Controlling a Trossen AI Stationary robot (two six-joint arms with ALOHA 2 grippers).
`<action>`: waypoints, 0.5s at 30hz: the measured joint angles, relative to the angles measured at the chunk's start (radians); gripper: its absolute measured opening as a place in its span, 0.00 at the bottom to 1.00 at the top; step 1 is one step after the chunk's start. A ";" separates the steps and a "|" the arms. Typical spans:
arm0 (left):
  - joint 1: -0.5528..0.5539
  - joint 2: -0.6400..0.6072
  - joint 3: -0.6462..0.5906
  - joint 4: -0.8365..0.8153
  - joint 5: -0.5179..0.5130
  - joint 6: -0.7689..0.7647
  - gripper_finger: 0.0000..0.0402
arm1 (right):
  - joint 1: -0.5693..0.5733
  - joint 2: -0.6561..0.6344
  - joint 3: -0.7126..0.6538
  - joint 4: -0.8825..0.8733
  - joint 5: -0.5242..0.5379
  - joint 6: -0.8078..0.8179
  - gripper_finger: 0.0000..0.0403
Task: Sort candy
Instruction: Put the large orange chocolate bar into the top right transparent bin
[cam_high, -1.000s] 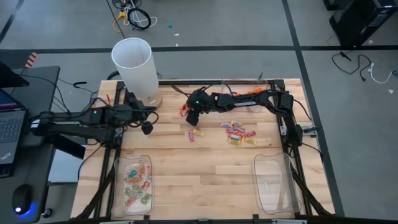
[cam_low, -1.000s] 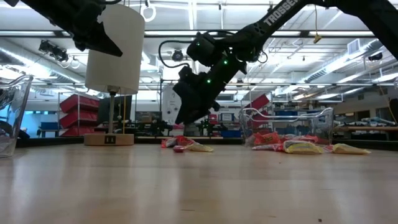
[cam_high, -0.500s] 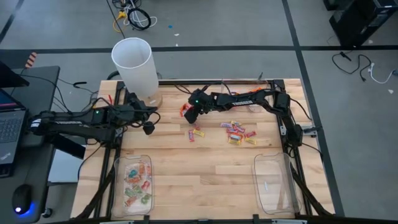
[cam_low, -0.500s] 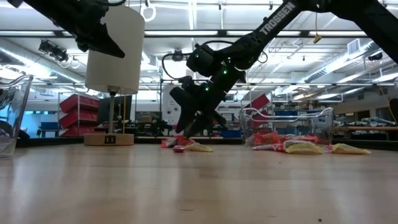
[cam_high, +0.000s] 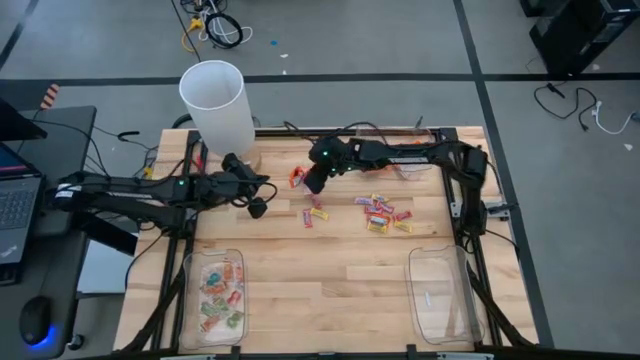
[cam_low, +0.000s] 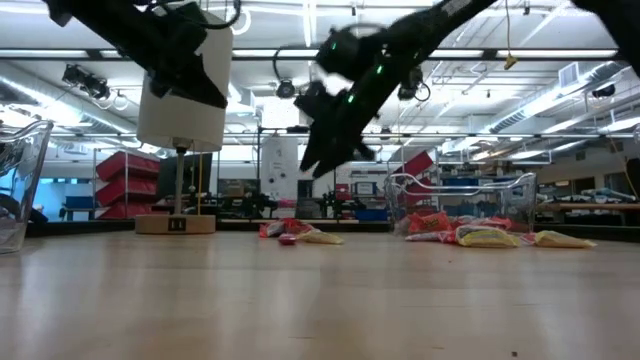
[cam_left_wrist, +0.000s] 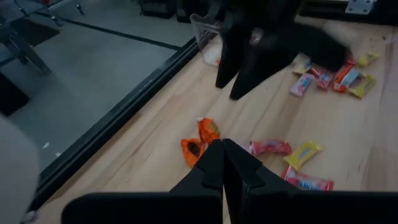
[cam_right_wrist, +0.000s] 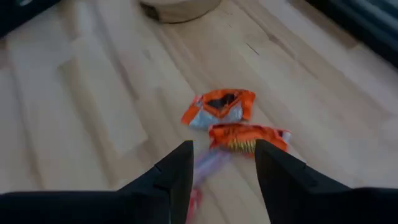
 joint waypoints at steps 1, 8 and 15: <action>0.000 0.019 0.000 0.022 0.000 0.001 0.00 | 0.009 -0.027 0.000 -0.028 0.000 -0.024 0.38; 0.001 0.135 0.000 0.102 0.000 0.019 0.00 | 0.091 -0.271 -0.079 -0.114 -0.003 -0.110 0.32; 0.003 0.266 0.000 0.364 0.103 0.063 0.00 | 0.176 -0.498 -0.218 -0.142 -0.002 -0.075 0.31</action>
